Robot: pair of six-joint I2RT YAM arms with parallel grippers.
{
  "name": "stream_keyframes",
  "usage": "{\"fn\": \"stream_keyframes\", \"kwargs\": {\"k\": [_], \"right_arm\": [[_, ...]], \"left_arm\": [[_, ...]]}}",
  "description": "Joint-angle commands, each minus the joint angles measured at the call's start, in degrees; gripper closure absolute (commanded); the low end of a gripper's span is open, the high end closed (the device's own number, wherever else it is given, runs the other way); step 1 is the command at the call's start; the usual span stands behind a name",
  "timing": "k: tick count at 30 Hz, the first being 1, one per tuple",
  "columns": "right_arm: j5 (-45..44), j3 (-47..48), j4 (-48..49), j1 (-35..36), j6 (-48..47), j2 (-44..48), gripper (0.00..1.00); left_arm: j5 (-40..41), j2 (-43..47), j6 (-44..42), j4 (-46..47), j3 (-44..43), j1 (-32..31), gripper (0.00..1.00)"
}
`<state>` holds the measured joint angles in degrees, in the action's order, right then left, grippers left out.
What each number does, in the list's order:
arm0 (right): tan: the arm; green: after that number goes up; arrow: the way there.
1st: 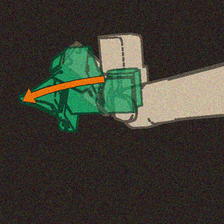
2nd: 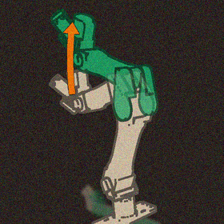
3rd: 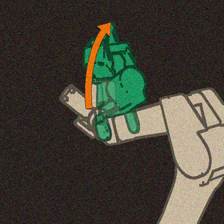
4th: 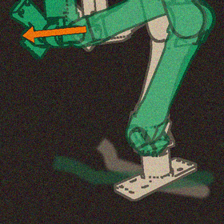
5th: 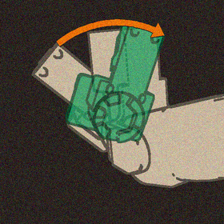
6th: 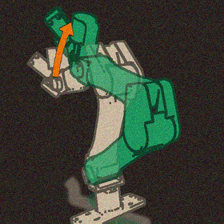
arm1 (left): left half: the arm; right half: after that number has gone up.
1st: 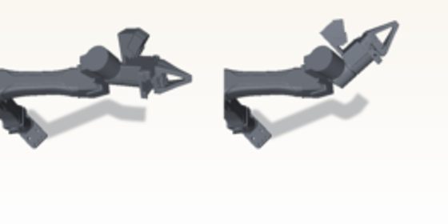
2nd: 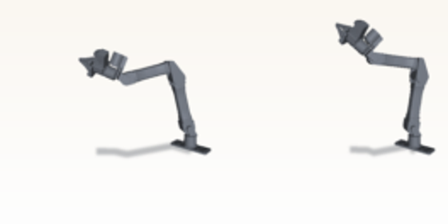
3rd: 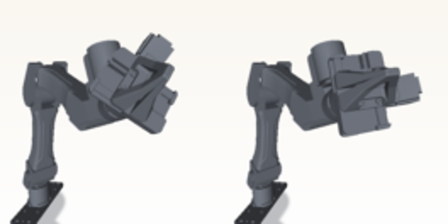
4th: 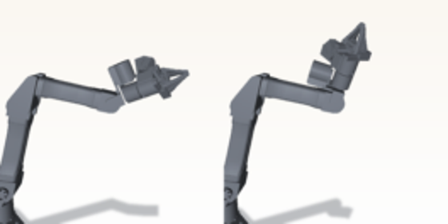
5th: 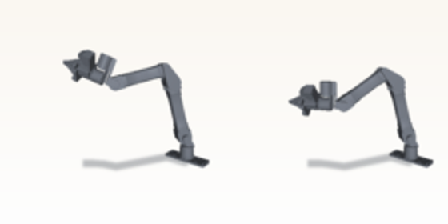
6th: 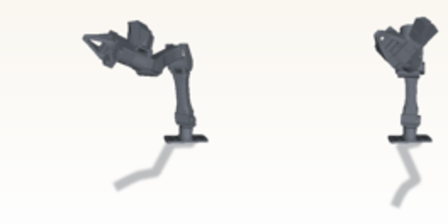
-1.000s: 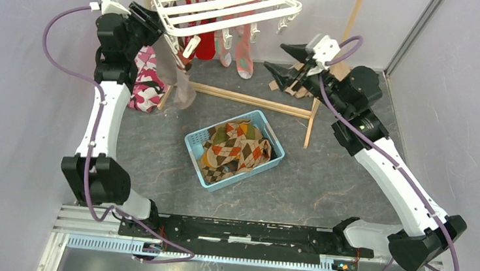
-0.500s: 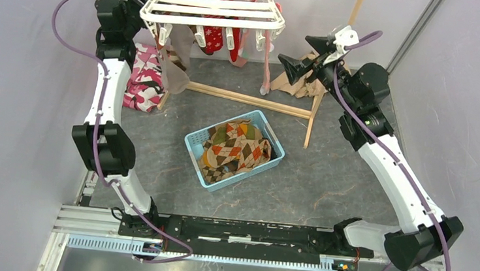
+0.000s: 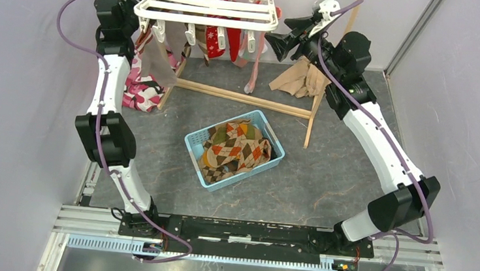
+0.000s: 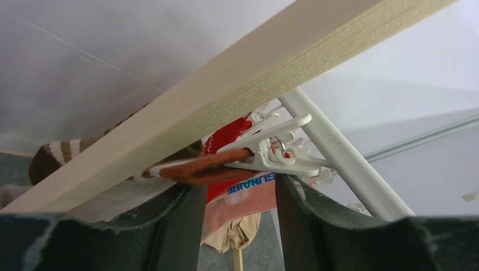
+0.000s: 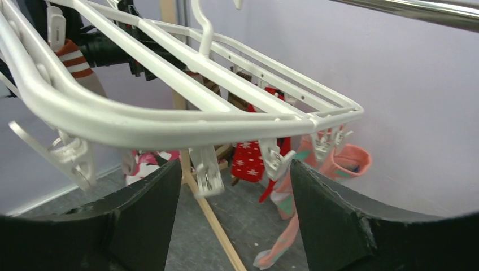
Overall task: Clip the socks to the hanger
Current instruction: Rotate the hanger at the clothesline.
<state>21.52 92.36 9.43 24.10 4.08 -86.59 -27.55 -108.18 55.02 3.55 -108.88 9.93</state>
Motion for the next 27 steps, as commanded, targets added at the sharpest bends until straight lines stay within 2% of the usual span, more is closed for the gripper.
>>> {"fn": "stream_keyframes", "kwargs": {"k": [1, 4, 10, 13, 21, 25, 27], "right_arm": [[4.7, 4.6, 3.7, 0.1, 5.7, -2.0, 0.27], [6.3, 4.4, 5.4, 0.7, 6.7, -2.4, 0.32], [7.1, 5.1, 5.7, 2.0, 6.4, -2.7, 0.51], [7.0, 5.0, 5.4, 2.5, 5.9, -2.4, 0.57], [6.4, 4.2, 3.7, 5.0, 3.1, -0.4, 0.65], [6.1, 4.0, 3.2, 5.8, 2.7, 0.0, 0.67], [6.1, 4.0, 3.0, 6.3, 2.6, 0.1, 0.67]], "left_arm": [[-0.9, 2.0, 2.2, 2.5, -1.3, 2.8, 0.45], [1.1, 4.9, 0.7, -0.3, 1.4, 5.7, 0.42], [3.0, 14.1, -1.6, -3.0, 11.1, 11.4, 0.39], [3.3, 19.5, -3.9, -5.0, 14.8, 12.7, 0.37], [2.9, 32.0, -9.7, -7.8, 22.6, 12.1, 0.36], [7.9, 36.4, -15.4, -13.6, 22.3, 8.2, 0.38], [12.9, 38.2, -18.9, -18.0, 21.1, 6.6, 0.40]]}}
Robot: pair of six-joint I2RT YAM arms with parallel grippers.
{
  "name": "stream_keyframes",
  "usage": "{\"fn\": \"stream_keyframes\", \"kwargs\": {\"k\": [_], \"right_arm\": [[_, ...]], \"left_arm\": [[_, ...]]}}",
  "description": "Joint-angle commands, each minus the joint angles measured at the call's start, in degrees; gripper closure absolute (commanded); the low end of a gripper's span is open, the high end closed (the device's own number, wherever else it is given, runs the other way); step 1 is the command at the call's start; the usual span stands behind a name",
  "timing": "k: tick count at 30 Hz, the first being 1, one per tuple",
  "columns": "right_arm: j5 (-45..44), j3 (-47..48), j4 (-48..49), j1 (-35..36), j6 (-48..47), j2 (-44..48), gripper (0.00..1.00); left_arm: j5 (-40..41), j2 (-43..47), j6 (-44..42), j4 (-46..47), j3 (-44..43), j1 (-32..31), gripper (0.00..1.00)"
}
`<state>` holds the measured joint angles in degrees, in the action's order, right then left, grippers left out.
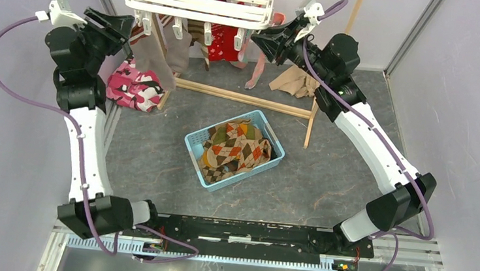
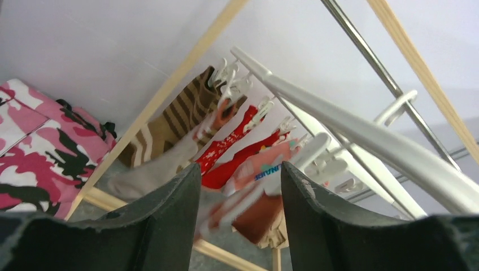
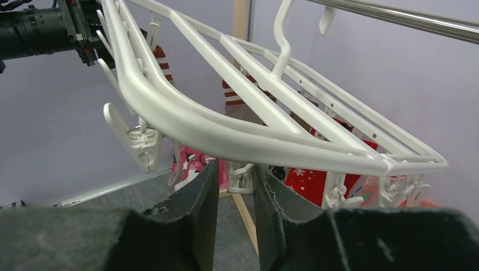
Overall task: Clip the socks to the hanger
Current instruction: Rotate the hanger at the clothesline.
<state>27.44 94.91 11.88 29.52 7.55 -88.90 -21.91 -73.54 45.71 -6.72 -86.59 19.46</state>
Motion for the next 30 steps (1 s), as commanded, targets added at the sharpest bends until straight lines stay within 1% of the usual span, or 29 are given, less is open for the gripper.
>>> {"fn": "stream_keyframes", "kwargs": {"k": [1, 5, 7, 10, 13, 15, 18, 21, 23, 27, 30], "right_arm": [[0.2, 1.4, 0.6, 1.1, -1.0, 2.4, 0.68], [-0.1, 1.7, 0.4, 2.8, -1.3, 2.2, 0.68], [-0.3, 2.0, 0.1, 3.6, -1.6, 2.0, 0.68], [-0.4, 2.9, -0.5, 4.5, -1.9, 1.6, 0.69], [-0.5, 3.6, -0.5, 5.4, -1.8, 1.0, 0.69], [-0.5, 4.3, -0.7, 6.2, -1.8, 0.4, 0.69], [-0.7, 5.8, -0.9, 7.5, -1.6, -0.8, 0.69], [-0.7, 8.0, -1.3, 9.2, -1.7, -2.5, 0.69], [-1.0, 9.2, -1.6, 10.3, -1.9, -3.5, 0.69], [-1.5, 10.9, -2.2, 12.0, -2.2, -5.0, 0.70], [-2.2, 11.1, -2.5, 12.4, -2.3, -5.7, 0.70]], "left_arm": [[10.5, 4.6, -10.9, -10.0, -1.6, -3.9, 0.43], [24.9, 8.4, -14.9, -17.4, -2.1, -7.5, 0.45], [29.4, 10.1, -16.7, -18.8, -1.4, -8.5, 0.45], [33.6, 12.4, -19.0, -19.6, 0.0, -9.4, 0.44], [35.0, 14.4, -20.7, -19.5, 1.5, -10.0, 0.43], [31.7, 16.0, -22.5, -18.1, 3.4, -10.4, 0.40], [18.9, 18.4, -24.3, -13.4, 9.5, -10.9, 0.38], [9.3, 20.3, -21.8, -7.6, 16.6, -11.0, 0.38], [4.0, 21.6, -19.3, -0.9, 22.4, -11.0, 0.39], [-0.3, 22.1, -14.5, 9.7, 30.4, -11.0, 0.38], [-0.8, 20.3, -11.9, 15.6, 32.6, -11.0, 0.38]]}}
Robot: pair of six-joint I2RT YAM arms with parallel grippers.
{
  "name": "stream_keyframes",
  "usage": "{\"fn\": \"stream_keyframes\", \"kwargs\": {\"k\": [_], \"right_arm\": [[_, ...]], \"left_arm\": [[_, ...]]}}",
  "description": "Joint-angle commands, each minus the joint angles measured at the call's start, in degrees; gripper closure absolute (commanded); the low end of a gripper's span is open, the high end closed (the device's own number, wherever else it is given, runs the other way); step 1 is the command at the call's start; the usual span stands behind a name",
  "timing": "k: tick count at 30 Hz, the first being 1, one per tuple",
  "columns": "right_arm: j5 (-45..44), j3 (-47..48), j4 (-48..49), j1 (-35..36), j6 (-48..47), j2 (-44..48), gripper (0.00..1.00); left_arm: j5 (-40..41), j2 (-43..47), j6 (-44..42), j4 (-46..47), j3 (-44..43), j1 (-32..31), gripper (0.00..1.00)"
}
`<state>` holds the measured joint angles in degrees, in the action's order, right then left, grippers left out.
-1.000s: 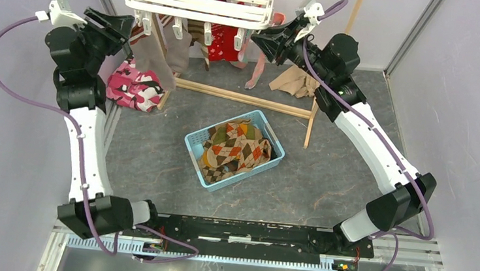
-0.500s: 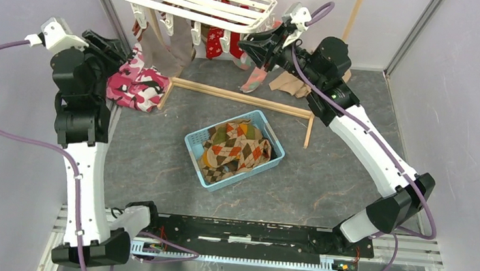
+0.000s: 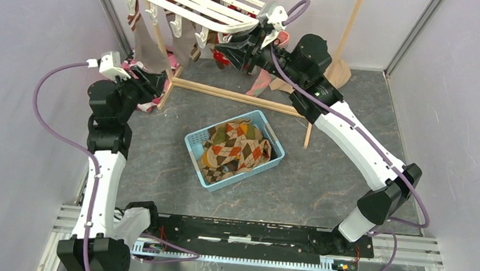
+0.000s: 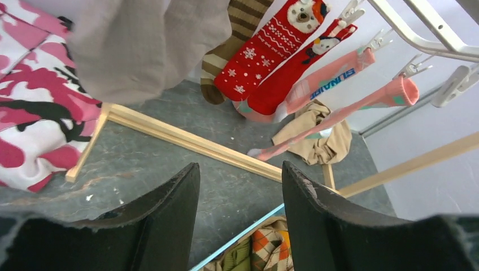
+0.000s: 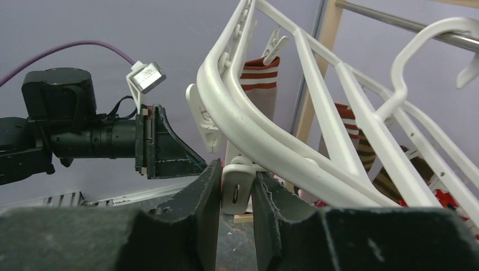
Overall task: Clip the socks to the hanger
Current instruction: Rotate the hanger at the clothesline.
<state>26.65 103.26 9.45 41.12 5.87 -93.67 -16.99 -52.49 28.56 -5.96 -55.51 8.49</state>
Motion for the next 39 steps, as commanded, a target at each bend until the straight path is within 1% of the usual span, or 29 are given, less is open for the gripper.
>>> {"fn": "stream_keyframes", "kwargs": {"k": [1, 6, 10, 12, 16, 20, 25, 28, 32, 35, 37, 39], "right_arm": [[-1.9, 3.0, -0.1, 0.9, -0.5, -1.1, 0.70], [-3.8, 6.6, -0.8, 1.5, 0.0, -3.5, 0.70], [-4.2, 4.9, -1.2, 1.7, -1.1, -2.3, 0.67], [-4.2, 2.4, -1.1, 1.6, -2.2, -0.5, 0.62], [-4.9, -2.9, -0.2, 1.6, -5.1, 4.0, 0.48], [-6.2, -6.8, -1.4, 1.4, -8.2, 8.0, 0.39], [-7.0, -12.4, -2.5, 0.0, -9.7, 12.7, 0.33], [-7.0, -16.1, -2.6, -1.4, -10.6, 16.3, 0.29], [-8.3, -19.1, -3.7, -3.3, -13.2, 20.9, 0.27], [-14.8, -18.1, -6.3, -4.5, -15.6, 22.3, 0.28], [-20.0, -14.9, -8.3, -4.9, -16.6, 21.3, 0.34], [-22.2, -11.3, -9.3, -5.0, -17.4, 19.2, 0.39]], "left_arm": [[-5.8, -1.7, 6.0, 16.3, 1.6, -0.1, 0.39], [-6.1, -8.6, 10.4, 21.7, -0.2, 0.0, 0.40], [-8.0, -13.4, 12.7, 23.6, -2.9, 0.0, 0.41], [-7.7, -14.6, 13.3, 23.6, -3.6, 0.0, 0.43], [-6.7, -16.9, 13.9, 23.7, -5.2, 0.1, 0.45], [-6.3, -19.8, 14.5, 24.2, -7.3, 0.1, 0.47], [-5.6, -24.8, 16.5, 25.8, -11.1, 0.6, 0.49], [-5.7, -28.4, 18.2, 25.9, -14.1, 2.0, 0.51], [-7.2, -32.5, 20.3, 25.8, -17.8, 4.6, 0.53], [-8.2, -35.4, 20.8, 25.2, -20.5, 6.3, 0.53], [-9.0, -37.1, 21.1, 25.0, -22.0, 7.2, 0.53], [-9.8, -38.7, 21.5, 24.9, -23.4, 7.9, 0.54]]}}
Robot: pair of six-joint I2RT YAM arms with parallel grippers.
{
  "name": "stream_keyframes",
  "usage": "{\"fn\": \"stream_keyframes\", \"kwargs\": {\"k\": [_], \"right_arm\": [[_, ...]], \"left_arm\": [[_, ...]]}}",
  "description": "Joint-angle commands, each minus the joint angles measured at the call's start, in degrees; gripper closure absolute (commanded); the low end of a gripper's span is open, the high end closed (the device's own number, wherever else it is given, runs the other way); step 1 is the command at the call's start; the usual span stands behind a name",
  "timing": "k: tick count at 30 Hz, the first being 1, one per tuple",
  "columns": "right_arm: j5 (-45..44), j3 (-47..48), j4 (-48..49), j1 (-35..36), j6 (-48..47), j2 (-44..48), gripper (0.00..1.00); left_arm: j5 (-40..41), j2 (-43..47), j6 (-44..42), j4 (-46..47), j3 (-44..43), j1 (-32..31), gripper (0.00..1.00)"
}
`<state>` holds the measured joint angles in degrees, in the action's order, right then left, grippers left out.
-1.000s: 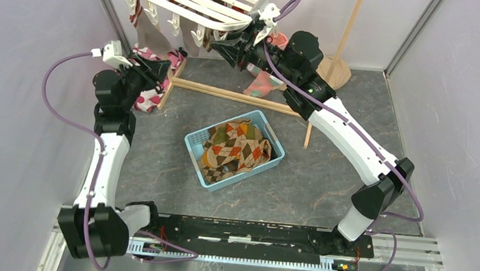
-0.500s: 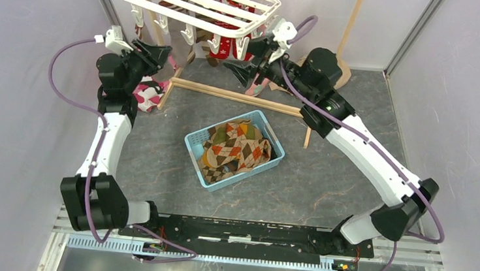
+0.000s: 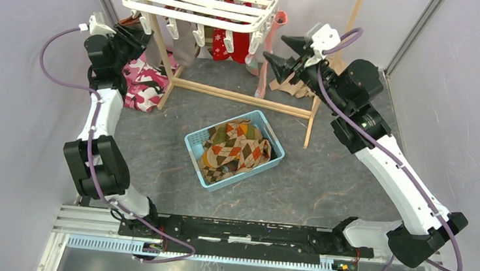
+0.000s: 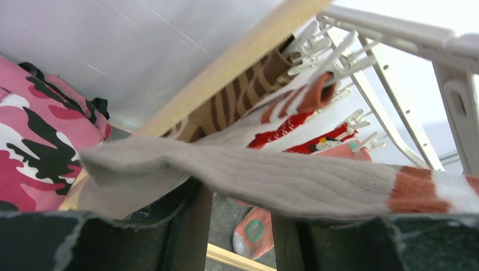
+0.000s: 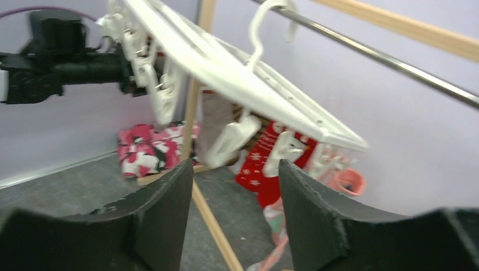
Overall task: Clip the socks to the hanger
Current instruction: Rotate the hanger at the clothesline.
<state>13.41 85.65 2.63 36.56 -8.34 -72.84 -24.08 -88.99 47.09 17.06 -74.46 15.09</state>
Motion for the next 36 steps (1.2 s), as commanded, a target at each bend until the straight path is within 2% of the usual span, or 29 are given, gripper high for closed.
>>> {"fn": "stream_keyframes", "kwargs": {"k": [1, 9, 12, 16, 21, 24, 27, 32, 36], "right_arm": [[-9.9, 7.8, -3.6, -0.4, -3.0, -2.9, 0.40], [-8.1, 20.7, -5.6, -0.1, -0.7, -13.4, 0.52], [-6.4, 21.8, -4.6, 2.0, 1.3, -15.7, 0.57], [-5.9, 21.7, -0.9, 6.7, 3.0, -19.0, 0.58], [-7.3, 31.9, -0.5, 11.7, 3.2, -27.6, 0.58], [-7.3, 33.3, 2.5, 12.1, 5.4, -29.9, 0.58], [-6.7, 32.3, 2.5, 12.2, 5.0, -29.4, 0.58], [-6.0, 18.8, 7.7, 12.2, 1.1, -20.2, 0.52], [-6.2, 17.5, 5.8, 12.2, -0.8, -18.0, 0.51]], "left_arm": [[-3.2, -3.0, 3.1, 1.8, -5.4, 1.5, 0.53], [-5.9, -9.8, 4.3, 1.2, -12.2, 2.2, 0.53], [-6.3, -11.2, 4.7, 1.3, -13.5, 2.4, 0.53], [-6.7, -12.6, 5.5, 2.0, -13.9, 2.6, 0.53], [-7.7, -13.9, 7.0, 2.6, -14.3, 2.9, 0.52], [-8.0, -13.9, 7.2, 2.7, -14.3, 3.0, 0.50], [-8.2, -13.6, 7.5, 2.9, -13.8, 3.2, 0.50], [-9.4, -13.4, 9.0, 4.6, -12.6, 3.1, 0.49], [-10.5, -12.7, 10.7, 6.4, -11.0, 3.2, 0.49]]}}
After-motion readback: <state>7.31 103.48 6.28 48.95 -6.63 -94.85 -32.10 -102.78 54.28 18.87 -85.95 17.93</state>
